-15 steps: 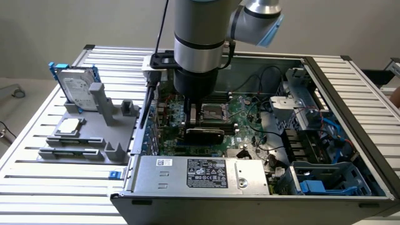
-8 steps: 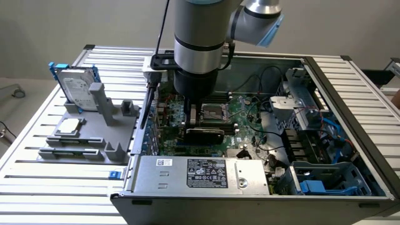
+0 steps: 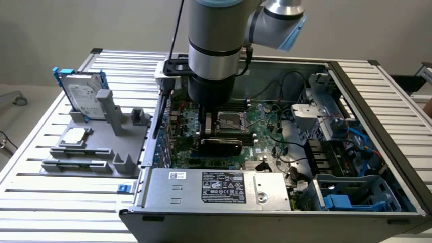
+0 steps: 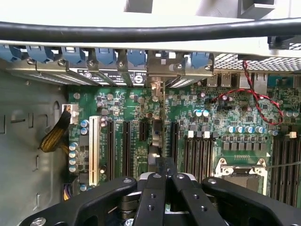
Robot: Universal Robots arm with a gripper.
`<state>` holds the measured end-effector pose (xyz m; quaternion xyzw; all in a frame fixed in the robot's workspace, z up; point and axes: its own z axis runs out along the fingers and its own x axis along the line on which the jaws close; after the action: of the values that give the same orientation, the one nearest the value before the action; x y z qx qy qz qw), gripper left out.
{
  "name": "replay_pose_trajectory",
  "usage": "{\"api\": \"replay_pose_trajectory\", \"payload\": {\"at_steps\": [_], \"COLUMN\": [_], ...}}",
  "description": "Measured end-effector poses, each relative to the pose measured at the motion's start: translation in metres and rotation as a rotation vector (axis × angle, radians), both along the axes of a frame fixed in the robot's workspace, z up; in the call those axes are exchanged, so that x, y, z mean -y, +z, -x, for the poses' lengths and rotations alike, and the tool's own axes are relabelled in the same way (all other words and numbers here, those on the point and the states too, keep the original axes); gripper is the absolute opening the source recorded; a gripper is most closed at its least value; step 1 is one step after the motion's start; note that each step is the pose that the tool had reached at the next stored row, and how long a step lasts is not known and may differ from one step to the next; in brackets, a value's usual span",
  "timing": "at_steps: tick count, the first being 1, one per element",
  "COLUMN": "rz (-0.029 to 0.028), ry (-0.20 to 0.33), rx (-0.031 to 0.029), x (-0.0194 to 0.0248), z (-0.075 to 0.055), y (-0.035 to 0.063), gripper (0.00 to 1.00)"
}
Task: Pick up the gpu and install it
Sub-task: 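Insert the gpu into the slot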
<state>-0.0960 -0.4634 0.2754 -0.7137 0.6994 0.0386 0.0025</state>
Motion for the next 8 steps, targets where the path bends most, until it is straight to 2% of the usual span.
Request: {"api": "replay_pose_trajectory", "payload": {"at_steps": [8], "rz": [0.0001], "ry": [0.000], "rx": [0.0000], "x": [-0.0028], "z": [0.0002], "y": [-0.0033], "gripper": [0.11]}}
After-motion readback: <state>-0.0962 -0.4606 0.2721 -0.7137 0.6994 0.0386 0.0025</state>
